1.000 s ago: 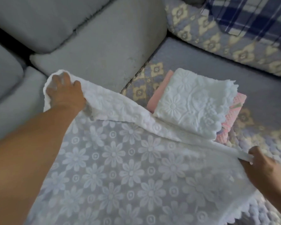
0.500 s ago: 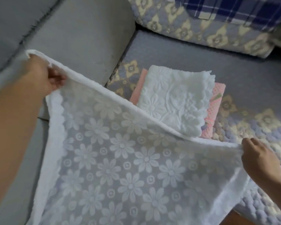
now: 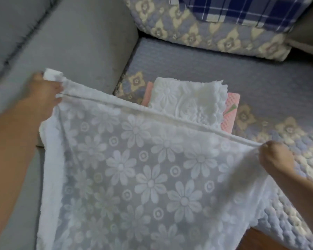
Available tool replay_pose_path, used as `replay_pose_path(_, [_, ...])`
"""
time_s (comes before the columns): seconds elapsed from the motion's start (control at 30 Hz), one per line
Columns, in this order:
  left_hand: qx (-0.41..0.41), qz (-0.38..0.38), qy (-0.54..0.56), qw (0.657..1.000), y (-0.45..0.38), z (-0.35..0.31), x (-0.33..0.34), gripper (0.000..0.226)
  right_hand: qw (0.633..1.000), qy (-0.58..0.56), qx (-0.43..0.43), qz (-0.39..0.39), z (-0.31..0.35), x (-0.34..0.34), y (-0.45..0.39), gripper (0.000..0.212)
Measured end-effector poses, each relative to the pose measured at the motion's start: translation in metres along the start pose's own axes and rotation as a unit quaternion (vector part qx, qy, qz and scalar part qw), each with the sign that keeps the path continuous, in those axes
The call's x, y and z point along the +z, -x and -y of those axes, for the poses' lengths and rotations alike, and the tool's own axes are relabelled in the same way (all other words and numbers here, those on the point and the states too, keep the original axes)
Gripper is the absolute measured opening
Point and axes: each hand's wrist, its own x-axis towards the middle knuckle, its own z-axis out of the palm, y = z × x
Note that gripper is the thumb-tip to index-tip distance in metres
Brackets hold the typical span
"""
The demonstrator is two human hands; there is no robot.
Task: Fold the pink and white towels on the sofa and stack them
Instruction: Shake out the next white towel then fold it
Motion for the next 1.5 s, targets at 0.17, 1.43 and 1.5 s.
replay_pose_path(0.17, [0.112, 0.145, -0.574, 0.798, 0.011, 0.020, 0.032, 0.104, 0.995, 0.074, 0.040, 0.055, 0.008, 0.010, -0.005, 0.014])
replay_pose_path(1.43, [0.189, -0.036, -0.760, 0.621, -0.047, -0.034, 0.006, 0.038, 0.589, 0.328, -0.737, 0.051, 0.337, 0.155, 0.078, 0.057])
replay_pose_path(1.5, [0.188, -0.039, -0.760, 0.620, -0.052, -0.033, 0.005, 0.038, 0.719, 0.332, -0.610, -0.014, 0.357, 0.150, 0.055, 0.056])
